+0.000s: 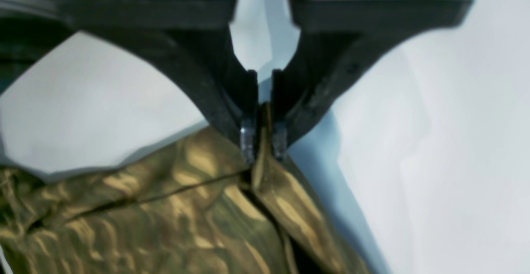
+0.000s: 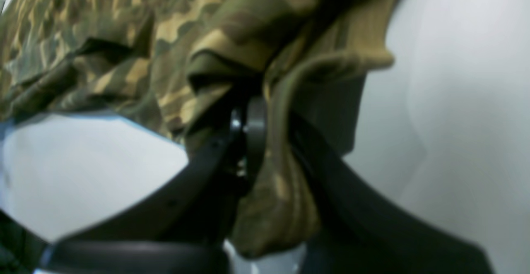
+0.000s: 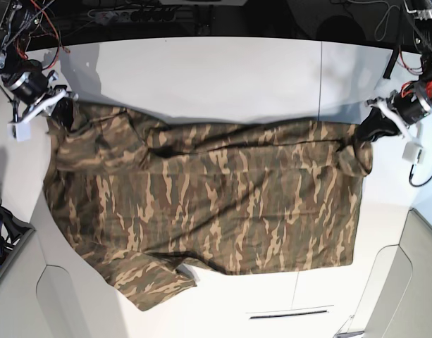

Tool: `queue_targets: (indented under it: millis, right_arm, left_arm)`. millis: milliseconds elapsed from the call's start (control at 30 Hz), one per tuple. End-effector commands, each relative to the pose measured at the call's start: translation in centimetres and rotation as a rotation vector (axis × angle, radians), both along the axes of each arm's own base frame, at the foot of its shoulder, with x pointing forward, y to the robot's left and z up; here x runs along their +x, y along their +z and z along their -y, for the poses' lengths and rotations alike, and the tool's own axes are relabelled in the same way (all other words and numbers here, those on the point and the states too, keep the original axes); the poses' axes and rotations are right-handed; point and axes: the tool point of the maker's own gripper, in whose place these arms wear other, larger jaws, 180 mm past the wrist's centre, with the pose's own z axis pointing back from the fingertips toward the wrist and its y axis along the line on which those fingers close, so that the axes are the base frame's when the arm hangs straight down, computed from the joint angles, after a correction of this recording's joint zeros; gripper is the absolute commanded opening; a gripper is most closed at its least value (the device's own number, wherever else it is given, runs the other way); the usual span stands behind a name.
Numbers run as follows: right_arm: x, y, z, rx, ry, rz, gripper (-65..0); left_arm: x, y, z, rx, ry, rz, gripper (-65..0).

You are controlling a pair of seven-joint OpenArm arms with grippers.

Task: Fold the T-shirt properly
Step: 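Lower the held edge and lay the shirt flat, then release both grippers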

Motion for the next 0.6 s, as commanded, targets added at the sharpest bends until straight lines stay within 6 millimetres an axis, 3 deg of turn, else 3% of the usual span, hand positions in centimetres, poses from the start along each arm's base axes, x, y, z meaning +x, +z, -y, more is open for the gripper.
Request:
queue_targets:
  millis: [0, 167, 400, 567]
  right_arm:
    - [0.4, 1.3, 0.3, -0.007, 0.014, 0.047, -65.0]
    - [-1.4, 1.6, 0.7, -0.030, 0.020, 0.031, -65.0]
    - [-3.5, 2.0, 1.7, -0.030, -0.002, 0.008, -65.0]
    - [-4.4, 2.2, 2.6, -0.014, -0.022, -0.023, -65.0]
  left_arm:
    - [0.6, 1.9, -0.3, 0.002, -0.007, 0.060, -65.0]
    - [-1.4, 3.1, -0.8, 0.000, 0.004, 0.060, -65.0]
    - [-4.1, 2.7, -1.8, 0.002, 0.031, 0.009, -65.0]
    - [-5.7, 2.1, -1.4, -0.037, 0.036, -0.031, -65.0]
